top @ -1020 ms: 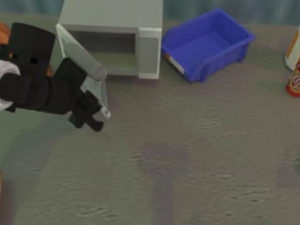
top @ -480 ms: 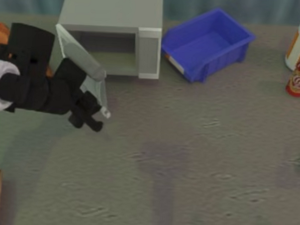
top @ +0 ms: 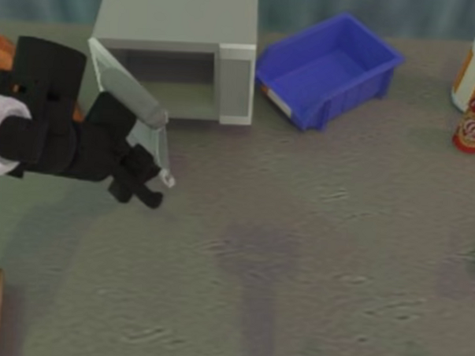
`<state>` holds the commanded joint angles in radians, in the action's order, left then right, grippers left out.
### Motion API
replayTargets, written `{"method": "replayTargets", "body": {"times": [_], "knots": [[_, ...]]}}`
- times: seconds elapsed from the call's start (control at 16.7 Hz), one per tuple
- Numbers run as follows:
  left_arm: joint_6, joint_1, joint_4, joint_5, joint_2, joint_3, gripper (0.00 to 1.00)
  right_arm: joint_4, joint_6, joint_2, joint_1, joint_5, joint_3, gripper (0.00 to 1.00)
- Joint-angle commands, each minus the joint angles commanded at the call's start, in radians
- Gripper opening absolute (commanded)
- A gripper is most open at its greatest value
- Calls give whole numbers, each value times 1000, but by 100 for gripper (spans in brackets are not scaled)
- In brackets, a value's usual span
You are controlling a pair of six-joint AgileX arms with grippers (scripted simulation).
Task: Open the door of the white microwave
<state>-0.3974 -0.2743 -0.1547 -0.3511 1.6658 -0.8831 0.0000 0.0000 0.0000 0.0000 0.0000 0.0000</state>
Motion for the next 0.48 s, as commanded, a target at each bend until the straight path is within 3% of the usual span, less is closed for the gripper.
{"method": "replayTargets", "body": {"times": [0.48], "knots": [[-46,19,-19,-34,-4,-1,0,0,0,0,0,0,0,100]]}}
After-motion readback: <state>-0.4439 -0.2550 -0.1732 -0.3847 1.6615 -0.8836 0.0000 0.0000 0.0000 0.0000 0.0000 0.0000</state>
